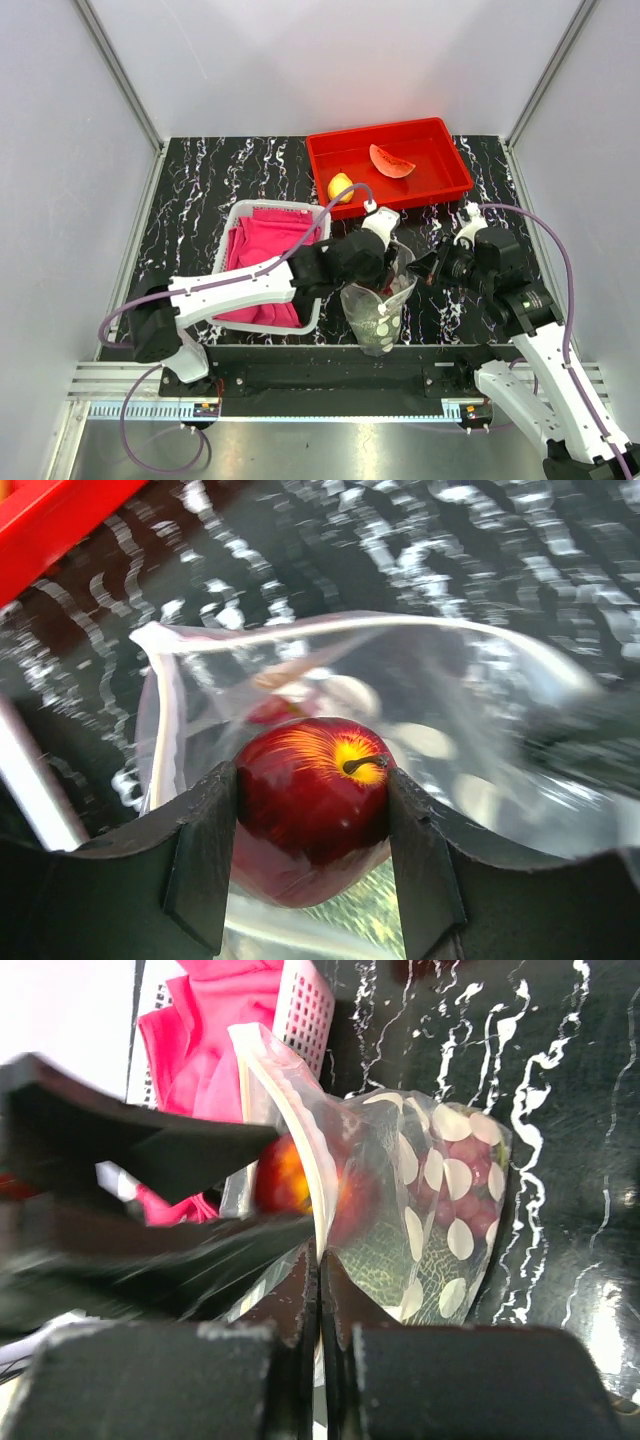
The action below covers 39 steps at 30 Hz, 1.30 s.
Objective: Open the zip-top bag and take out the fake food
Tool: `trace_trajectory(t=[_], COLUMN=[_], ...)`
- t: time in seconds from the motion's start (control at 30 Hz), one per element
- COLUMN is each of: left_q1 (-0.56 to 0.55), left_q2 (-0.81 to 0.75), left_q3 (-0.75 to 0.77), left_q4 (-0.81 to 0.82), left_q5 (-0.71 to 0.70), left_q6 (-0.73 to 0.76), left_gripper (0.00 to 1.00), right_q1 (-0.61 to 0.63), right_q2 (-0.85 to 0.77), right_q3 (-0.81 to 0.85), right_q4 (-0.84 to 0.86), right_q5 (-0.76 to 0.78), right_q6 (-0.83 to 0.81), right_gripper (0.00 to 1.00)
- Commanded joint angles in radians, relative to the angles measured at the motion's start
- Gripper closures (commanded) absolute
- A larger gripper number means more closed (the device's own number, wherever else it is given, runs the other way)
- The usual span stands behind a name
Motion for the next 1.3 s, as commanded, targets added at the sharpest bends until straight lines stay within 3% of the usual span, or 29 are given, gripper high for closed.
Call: trace_trajectory(t=[0.0,0.17,0.3,0.5,0.63,0.83,1.0,1.27], left_q1=[-0.001,0.011,0.053,0.183,0.275,0.391,0.496,0.510], left_q2=[-0.081,-0.159,-0.222,-0.271,-0.251,-0.088,0.120,0.446], left_q3=[0.000,0.011,0.051,0.022,0.020,0.152,0.273,0.393], left_q4=[0.082,0.094,0.131,0.292,0.380,0.391,0.413,0.596], left_q5=[0.167,0.171,0.252,0.352,0.336,0.188,0.211,0.138], left_q6=[0.030,0.046,0.064,0.018,-0.020,-0.054,-0.098,-0.066], left_gripper=[1.00,1.00,1.00,1.00,1.00,1.00,1.00,1.00], right_q1=[0.007,0.007,0.008,0.007,0.007,0.007,0.007,0.007], right_q2=[-0.012,-0.032,-0.046,-0.066,-0.075,-0.076,-0.098,-0.090], right_q3=[0.033,0.029,0.012,0.003,0.004,-0.002,-0.019,-0.023], right_q4=[-0.012,-0.041,-0.054,-0.058,-0.058,-0.058,-0.049,-0.025], right_q5=[0.042,0.066,0.086,0.097,0.096,0.082,0.074,0.037], right_q6=[-0.038,-0.056,-0.061,-0.052,-0.048,-0.047,-0.035,-0.027], right_gripper=[1.00,1.00,1.00,1.00,1.00,1.00,1.00,1.00])
